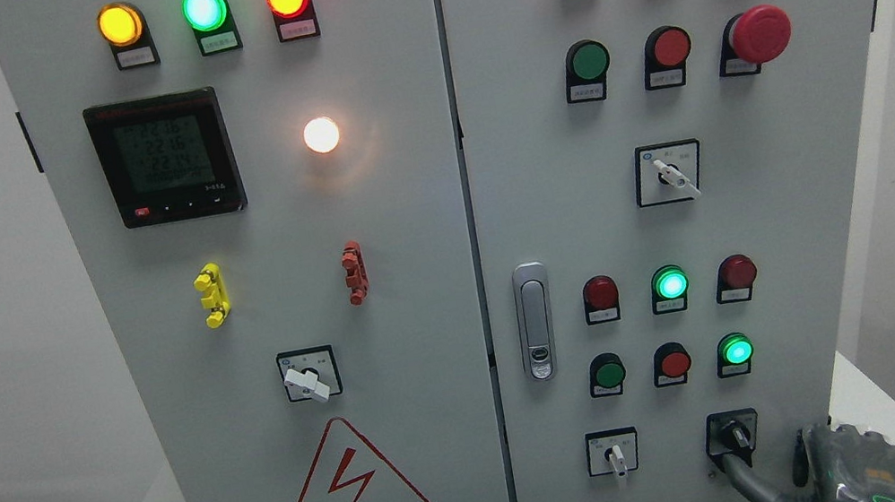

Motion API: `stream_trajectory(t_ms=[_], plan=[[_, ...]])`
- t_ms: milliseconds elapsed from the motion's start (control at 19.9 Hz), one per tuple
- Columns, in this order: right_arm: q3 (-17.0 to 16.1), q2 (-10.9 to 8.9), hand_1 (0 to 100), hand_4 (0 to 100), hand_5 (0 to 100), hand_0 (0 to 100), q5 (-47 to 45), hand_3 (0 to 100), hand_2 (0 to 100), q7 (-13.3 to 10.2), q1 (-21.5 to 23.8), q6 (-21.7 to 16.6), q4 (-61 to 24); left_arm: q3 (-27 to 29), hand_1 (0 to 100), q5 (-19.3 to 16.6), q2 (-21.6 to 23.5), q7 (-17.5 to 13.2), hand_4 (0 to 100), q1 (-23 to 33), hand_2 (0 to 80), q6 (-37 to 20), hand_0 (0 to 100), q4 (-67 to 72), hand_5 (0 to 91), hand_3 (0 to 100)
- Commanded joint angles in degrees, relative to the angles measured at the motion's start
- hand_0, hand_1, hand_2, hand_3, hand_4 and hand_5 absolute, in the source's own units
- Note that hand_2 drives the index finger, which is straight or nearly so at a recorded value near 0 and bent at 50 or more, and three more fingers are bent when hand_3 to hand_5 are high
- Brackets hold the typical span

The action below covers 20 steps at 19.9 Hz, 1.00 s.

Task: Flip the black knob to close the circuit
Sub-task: 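Grip the black knob with the right hand and twist it clockwise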

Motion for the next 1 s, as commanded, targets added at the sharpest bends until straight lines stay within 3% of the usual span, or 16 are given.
stream_trajectory(t_ms=[0,953], plan=[[-0.57,0.01,2,76,72,0,0.15,93,71,0.06,0.06,0.06,0.13,-1.14,0,-1.23,0.0,0.01,0,0.0,0.0,0.02,0,1.23,0.0,0],[-1.45,0.27,3,76,72,0,0.06,93,71,1.02,-0.81,-0.12,0.13,-1.23,0,-1.23,0.0,0.01,0,0.0,0.0,0.02,0,1.23,0.0,0]])
